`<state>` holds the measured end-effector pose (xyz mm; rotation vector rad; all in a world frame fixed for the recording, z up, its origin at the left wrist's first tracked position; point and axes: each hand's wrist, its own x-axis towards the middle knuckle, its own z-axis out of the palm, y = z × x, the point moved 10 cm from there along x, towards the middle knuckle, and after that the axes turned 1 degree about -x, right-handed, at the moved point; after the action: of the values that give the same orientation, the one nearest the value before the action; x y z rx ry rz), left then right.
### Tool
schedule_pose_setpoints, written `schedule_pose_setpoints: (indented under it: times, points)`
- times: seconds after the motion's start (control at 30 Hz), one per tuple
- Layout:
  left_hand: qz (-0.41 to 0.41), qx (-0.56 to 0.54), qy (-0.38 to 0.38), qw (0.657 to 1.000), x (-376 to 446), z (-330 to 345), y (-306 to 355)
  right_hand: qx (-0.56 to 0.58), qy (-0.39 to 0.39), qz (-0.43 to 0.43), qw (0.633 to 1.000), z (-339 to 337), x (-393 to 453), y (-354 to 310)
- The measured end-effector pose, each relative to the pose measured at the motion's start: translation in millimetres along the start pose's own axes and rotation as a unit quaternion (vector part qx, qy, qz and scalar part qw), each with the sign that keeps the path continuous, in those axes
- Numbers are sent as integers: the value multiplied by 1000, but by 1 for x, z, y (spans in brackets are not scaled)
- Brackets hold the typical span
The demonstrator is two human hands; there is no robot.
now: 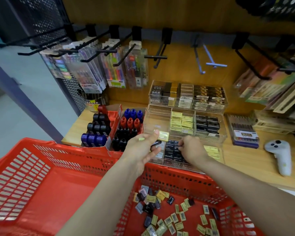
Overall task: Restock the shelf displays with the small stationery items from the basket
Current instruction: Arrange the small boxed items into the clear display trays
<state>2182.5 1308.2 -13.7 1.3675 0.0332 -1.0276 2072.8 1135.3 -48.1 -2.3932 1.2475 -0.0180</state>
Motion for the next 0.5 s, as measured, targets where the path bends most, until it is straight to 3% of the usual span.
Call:
schedule_pose_setpoints:
  times: [0.5]
  points:
    - [17, 31, -17, 999, -12, 9, 1, -69, 50, -100, 991, 0, -26, -15]
